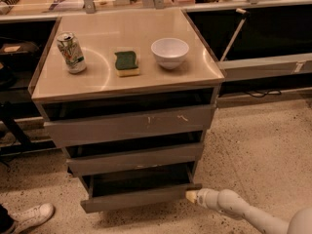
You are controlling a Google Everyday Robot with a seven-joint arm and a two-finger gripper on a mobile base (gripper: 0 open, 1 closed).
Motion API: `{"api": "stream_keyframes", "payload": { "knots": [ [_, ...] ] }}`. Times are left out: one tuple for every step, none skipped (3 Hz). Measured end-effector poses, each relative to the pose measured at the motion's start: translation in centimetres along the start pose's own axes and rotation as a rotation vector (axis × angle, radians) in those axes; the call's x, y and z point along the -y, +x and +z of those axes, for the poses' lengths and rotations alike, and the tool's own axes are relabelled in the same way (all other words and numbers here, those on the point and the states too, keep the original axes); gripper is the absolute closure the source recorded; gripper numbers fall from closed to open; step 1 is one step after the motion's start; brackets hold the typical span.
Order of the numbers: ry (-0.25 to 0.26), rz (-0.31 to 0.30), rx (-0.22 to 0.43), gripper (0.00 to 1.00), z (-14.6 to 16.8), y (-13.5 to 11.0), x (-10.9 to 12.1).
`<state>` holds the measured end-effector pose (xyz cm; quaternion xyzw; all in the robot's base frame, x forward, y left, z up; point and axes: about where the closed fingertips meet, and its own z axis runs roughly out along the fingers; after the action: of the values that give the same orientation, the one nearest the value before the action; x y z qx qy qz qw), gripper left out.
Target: Close bottom drawer
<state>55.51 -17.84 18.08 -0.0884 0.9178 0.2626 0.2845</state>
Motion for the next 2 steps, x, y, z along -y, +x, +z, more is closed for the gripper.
{"api": "stream_keyframes", "payload": {
  "knots": [
    [0.009,-0.006,0.024,1.0,1.5,-1.5,0.8],
    [0.007,-0.008,0.04,1.0,2.9,-2.5,1.4]
  ]
}}
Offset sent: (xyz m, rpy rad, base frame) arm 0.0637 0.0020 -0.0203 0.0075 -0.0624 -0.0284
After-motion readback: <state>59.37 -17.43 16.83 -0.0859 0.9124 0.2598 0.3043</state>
